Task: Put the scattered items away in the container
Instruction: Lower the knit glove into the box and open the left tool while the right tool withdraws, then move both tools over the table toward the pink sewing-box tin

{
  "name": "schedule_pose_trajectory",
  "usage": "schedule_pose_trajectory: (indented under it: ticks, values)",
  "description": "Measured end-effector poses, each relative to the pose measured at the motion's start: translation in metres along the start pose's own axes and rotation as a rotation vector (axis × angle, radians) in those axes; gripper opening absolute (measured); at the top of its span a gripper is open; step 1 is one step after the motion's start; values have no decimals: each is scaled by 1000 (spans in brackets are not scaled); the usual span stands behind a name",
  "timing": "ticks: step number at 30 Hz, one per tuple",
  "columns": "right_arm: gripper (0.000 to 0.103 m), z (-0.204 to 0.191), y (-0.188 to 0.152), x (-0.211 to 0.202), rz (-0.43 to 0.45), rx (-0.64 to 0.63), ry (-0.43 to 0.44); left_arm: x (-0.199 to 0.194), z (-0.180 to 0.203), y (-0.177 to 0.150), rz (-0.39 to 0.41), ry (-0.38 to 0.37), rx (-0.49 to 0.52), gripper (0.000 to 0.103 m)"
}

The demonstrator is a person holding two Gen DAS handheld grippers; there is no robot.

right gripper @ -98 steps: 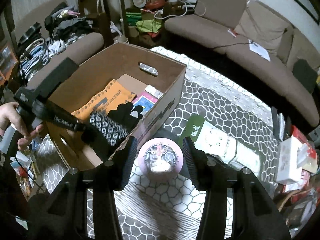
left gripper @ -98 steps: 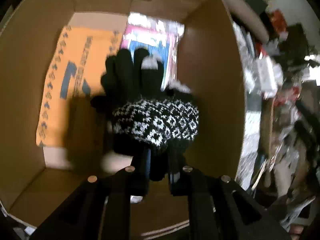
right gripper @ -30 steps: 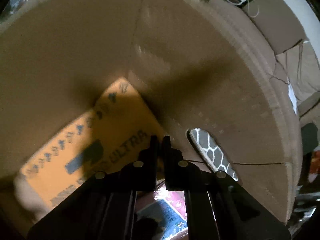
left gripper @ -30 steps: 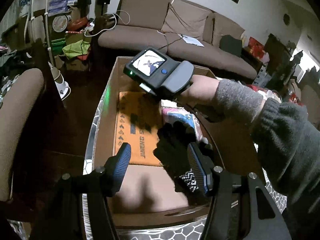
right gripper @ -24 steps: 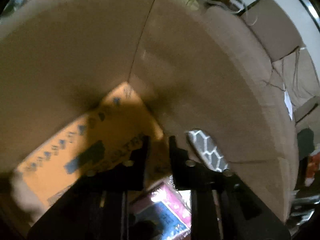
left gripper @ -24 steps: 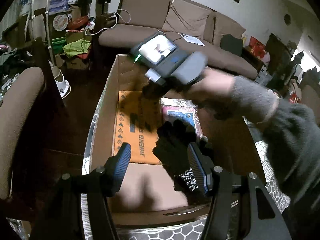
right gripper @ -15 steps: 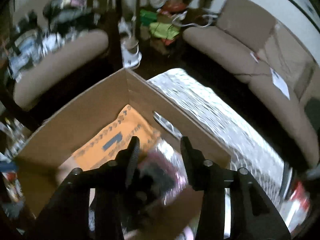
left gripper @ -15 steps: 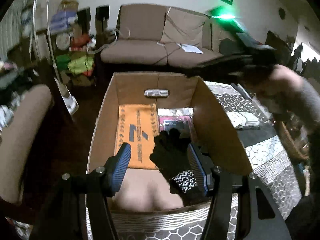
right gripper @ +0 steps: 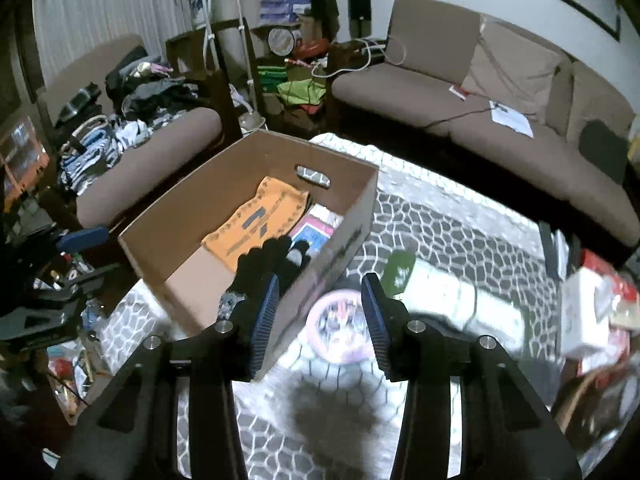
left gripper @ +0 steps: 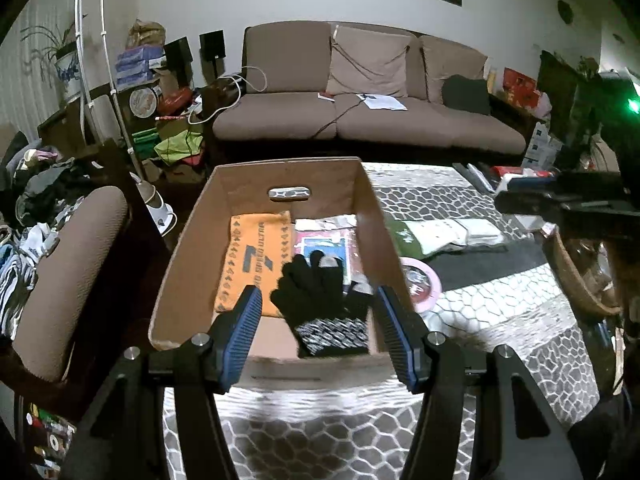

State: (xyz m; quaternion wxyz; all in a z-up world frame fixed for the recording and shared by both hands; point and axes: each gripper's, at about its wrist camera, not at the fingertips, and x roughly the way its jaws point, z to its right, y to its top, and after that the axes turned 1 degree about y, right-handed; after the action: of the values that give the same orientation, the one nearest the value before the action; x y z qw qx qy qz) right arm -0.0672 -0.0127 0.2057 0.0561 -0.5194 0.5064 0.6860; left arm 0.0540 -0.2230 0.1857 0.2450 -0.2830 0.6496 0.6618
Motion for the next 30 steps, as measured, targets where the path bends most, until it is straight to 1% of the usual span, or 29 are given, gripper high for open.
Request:
schedule_pose_trajectory:
  ticks: [5, 7, 9, 10, 11, 13, 14, 16, 17, 19, 22, 24, 28, 30]
  values:
    - [41, 13, -41, -32, 16, 57, 22, -6, 30, -7, 3, -20, -9, 60]
    - [41, 22, -58, -44, 36, 78, 25, -4, 43, -12, 18, -45, -12, 60]
    - [45, 34, -74, -53, 63, 106, 12, -2, 55, -20, 59, -94, -21, 62]
    - [46, 42, -83, -56, 76, 123, 5, -1, 62, -27, 90, -120, -25, 67]
    - [46, 52, -93, -60, 91, 146, -8, 2, 69, -34, 124, -139, -23, 69]
    - [50, 69, -112, -62, 112, 188, -39, 10, 84, -49, 179, -146, -9, 76]
    - [51, 79, -124, -61, 120, 212, -52, 17, 91, -55, 189, -147, 2, 77]
    - [55, 96, -144, -53, 121, 249, -62, 37, 111, -66, 175, -156, 18, 77]
    - [55, 104, -151, -48, 119, 263, -66, 46, 120, -69, 158, -157, 24, 77]
    - [55, 119, -168, -36, 113, 300, -78, 67, 135, -74, 121, -139, 11, 77]
    - [55, 141, -190, -16, 118, 369, -75, 100, 147, -79, 83, -91, -64, 78]
    - [55, 151, -200, -4, 119, 410, -58, 118, 152, -81, 63, -61, -92, 79]
    - [55, 164, -214, 18, 144, 456, -29, 152, 169, -91, 56, 20, -86, 79]
    - [55, 164, -217, 30, 133, 453, -21, 164, 171, -93, 67, 70, -87, 79]
